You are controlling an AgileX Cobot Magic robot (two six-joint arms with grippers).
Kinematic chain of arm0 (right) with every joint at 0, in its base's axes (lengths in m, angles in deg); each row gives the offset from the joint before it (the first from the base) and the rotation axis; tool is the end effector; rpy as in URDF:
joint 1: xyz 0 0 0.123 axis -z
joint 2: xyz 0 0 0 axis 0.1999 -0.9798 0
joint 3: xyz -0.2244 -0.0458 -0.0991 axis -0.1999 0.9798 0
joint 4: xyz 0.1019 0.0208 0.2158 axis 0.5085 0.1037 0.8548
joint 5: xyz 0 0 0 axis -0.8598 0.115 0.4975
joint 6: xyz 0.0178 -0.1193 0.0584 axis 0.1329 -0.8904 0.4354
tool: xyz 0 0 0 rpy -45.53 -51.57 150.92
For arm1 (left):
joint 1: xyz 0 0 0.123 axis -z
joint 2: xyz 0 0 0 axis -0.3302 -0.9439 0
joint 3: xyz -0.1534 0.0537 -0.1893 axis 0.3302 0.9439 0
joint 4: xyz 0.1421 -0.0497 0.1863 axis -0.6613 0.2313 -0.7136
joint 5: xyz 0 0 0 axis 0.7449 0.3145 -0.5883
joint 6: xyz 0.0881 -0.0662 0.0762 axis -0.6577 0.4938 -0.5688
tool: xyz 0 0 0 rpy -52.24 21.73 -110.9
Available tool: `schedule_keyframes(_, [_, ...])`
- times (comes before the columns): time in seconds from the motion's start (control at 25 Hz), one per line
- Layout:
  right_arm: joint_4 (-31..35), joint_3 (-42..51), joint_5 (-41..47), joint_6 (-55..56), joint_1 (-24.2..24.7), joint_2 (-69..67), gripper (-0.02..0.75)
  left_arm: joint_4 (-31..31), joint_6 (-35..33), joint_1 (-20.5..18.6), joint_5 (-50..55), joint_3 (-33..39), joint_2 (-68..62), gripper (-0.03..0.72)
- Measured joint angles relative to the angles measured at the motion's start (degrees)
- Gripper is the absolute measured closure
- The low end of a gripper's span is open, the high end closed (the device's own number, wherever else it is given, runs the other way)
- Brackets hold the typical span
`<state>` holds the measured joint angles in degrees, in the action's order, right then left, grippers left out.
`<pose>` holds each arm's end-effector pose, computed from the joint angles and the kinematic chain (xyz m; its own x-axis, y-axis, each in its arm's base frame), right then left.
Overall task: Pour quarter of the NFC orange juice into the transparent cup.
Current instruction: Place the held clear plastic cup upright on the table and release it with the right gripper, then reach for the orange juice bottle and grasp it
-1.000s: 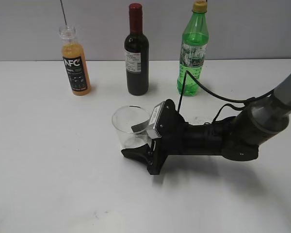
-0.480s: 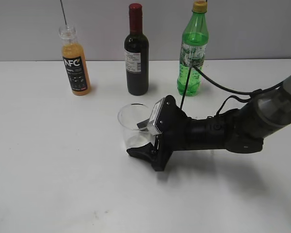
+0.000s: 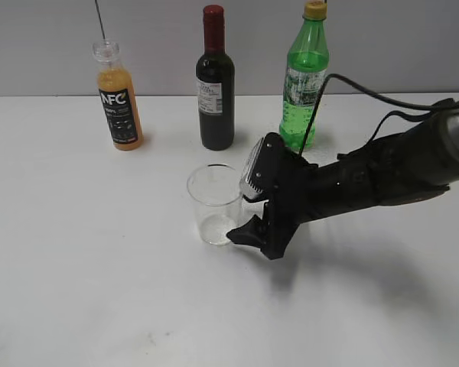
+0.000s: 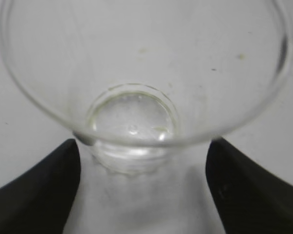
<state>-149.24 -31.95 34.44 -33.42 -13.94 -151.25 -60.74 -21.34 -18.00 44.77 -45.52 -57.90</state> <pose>0.2935 0.2228 0.0377 -0.0481 -0.6505 -0.7579 -0.9712 0.2077 -0.1167 0.0576 0.0062 0.2453 -0.4823 0.1059 -0.8696 0.0195 0.9937 0.1101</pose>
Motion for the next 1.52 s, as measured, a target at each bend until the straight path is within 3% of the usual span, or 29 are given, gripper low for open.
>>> schedule_keyframes(0.2, [-7.5, 0.03, 5.11, 8.15, 1.11, 4.81, 0.129, 0.0, 0.0, 0.0, 0.0, 0.0, 0.0, 0.452])
schedule_keyframes(0.48, [-26.13, 0.09, 4.45, 26.01, 4.75, 13.3, 0.142, 0.0, 0.0, 0.0, 0.0, 0.0, 0.0, 0.452])
schedule_keyframes(0.72, [-28.66, 0.09, 7.29, 34.14, 7.04, 21.66, 0.145, 0.0, 0.0, 0.0, 0.0, 0.0, 0.0, 0.452])
schedule_keyframes(1.04, [-28.53, -2.35, 31.16, 44.68, 7.11, 29.1, 0.145, 0.0, 0.0, 0.0, 0.0, 0.0, 0.0, 0.452])
schedule_keyframes(1.16, [-24.07, -5.21, 39.42, 45.93, 7.43, 29.58, 0.145, 0.0, 0.0, 0.0, 0.0, 0.0, 0.0, 0.452])
schedule_keyframes(1.32, [-12.7, -10.13, 44.58, 45.84, 10.16, 29.63, 0.145, 0.0, 0.0, 0.0, 0.0, 0.0, 0.0, 0.452])
schedule_keyframes(1.4, [-3.64, -12.9, 46.94, 42.61, 13.09, 29.63, 0.145, 0.0, 0.0, 0.0, 0.0, 0.0, 0.0, 0.452])
schedule_keyframes(1.52, [17.43, -17.25, 50.65, 26.94, 18.03, 29.63, 0.145, 0.0, 0.0, 0.0, 0.0, 0.0, 0.0, 0.452])
